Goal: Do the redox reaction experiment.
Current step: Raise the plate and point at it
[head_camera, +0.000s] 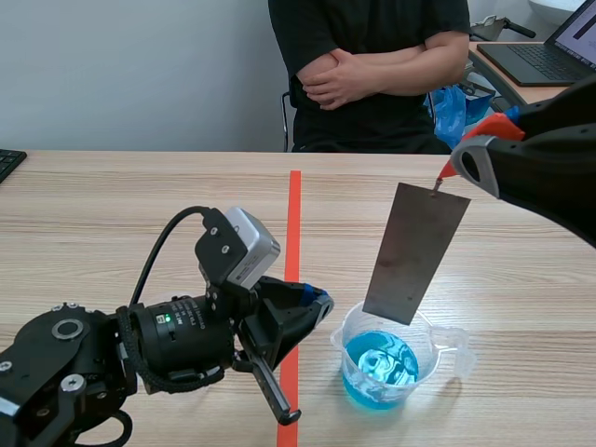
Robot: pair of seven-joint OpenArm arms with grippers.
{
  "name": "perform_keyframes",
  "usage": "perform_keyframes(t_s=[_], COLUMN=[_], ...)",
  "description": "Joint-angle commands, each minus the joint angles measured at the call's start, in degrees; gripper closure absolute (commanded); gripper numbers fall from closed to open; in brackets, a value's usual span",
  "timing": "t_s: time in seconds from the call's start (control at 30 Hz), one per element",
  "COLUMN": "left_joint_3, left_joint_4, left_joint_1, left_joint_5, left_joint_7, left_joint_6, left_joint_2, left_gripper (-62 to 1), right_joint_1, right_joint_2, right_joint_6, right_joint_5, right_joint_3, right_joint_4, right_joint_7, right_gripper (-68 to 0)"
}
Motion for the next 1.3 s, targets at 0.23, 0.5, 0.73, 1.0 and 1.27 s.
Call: perform_keyframes(t_s=[0.23,0.5,0.73,1.0,1.27], left_joint_3=[0.0,-1.3,-6.6,-19.2,-33.7], left_joint_4=[1.2,3.8,14.6,28.4,41.0], left_joint_1=[0.5,1.9,9.7,23.6,37.2], left_joint_5=[-0.8,-0.8,-0.8,-5.0,-9.7], left_joint_7=[-0.8,-0.8,-0.7,-0.7,-0.8], left_joint_6=[-0.1,-0.1,-0.1,-0.1,-0.1], left_joint_2=[0.1,-1.0,-5.0,-7.6,-7.6], left_gripper=[-4.5,-4.5,-4.5,-4.5,-4.5], right_joint_1=[-0.1,-0.1,-0.1,-0.1,-0.1], right_joint_2=[0.4,0.4,0.4,0.4,0.4], right_joint_6=[0.3,0.3,0.3,0.3,0.3], right_joint_5=[0.8,0.8,0.8,0.8,0.8], right_joint_3=[0.4,0.4,0.4,0.4,0.4], right_joint_4=[0.3,0.3,0.3,0.3,0.3], right_joint_7=[0.9,0.9,0.9,0.9,1.1], right_gripper=[-1.5,-1.5,-1.5,-1.5,-1.5])
